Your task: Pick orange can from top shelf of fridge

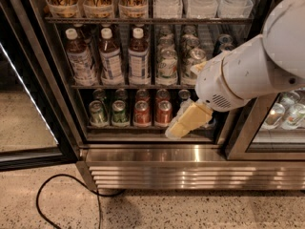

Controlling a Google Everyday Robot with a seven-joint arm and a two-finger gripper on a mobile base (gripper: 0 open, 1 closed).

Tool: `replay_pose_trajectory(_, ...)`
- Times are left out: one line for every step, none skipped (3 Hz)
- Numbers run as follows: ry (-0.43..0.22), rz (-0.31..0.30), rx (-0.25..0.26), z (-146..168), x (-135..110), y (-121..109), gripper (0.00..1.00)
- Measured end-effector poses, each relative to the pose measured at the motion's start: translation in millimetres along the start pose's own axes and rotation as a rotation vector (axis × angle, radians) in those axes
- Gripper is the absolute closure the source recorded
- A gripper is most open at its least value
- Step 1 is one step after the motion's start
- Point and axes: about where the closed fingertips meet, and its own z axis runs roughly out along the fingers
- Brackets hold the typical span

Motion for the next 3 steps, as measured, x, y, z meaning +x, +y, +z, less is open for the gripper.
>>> replay_pose_trajectory(0.000, 0.000, 0.000, 0.0, 0.0, 0.0, 0.00)
replay_pose_trajectory(-0.069, 0.009, -0.022, 8.1, -7.9, 13.0, 0.00)
replay_pose_trajectory(-0.195, 0.023, -0.067, 22.3, -32.9, 35.3, 0.00)
